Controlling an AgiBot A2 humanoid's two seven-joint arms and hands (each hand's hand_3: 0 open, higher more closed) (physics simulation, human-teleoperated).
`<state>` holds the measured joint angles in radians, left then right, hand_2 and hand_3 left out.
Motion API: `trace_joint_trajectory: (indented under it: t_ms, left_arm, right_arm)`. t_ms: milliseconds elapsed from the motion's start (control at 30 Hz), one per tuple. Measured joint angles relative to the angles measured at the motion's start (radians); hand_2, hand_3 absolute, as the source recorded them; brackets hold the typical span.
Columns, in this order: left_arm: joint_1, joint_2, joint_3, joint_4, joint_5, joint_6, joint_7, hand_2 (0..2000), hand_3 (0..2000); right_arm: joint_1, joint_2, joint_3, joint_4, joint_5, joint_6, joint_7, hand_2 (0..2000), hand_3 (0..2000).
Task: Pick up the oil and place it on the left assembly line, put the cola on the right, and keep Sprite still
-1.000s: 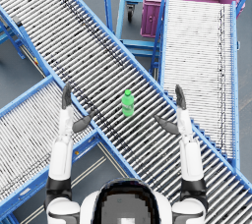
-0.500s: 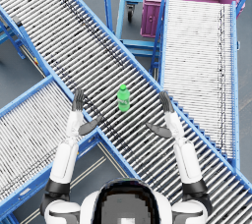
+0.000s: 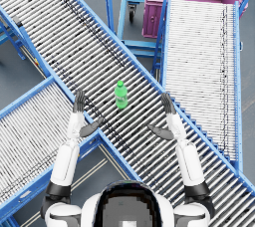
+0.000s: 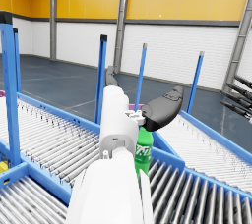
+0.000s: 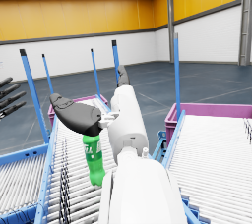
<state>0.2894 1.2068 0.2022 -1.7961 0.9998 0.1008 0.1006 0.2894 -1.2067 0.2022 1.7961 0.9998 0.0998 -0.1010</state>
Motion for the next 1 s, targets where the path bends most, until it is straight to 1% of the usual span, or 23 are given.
trace_joint_trajectory:
  t_ms: [1000]
  left_arm:
    - [0.0, 0.0, 0.0, 0.0, 0.0, 0.0, 0.0, 0, 0]
  right_arm:
    - [0.0, 0.0, 0.0, 0.0, 0.0, 0.0, 0.0, 0, 0]
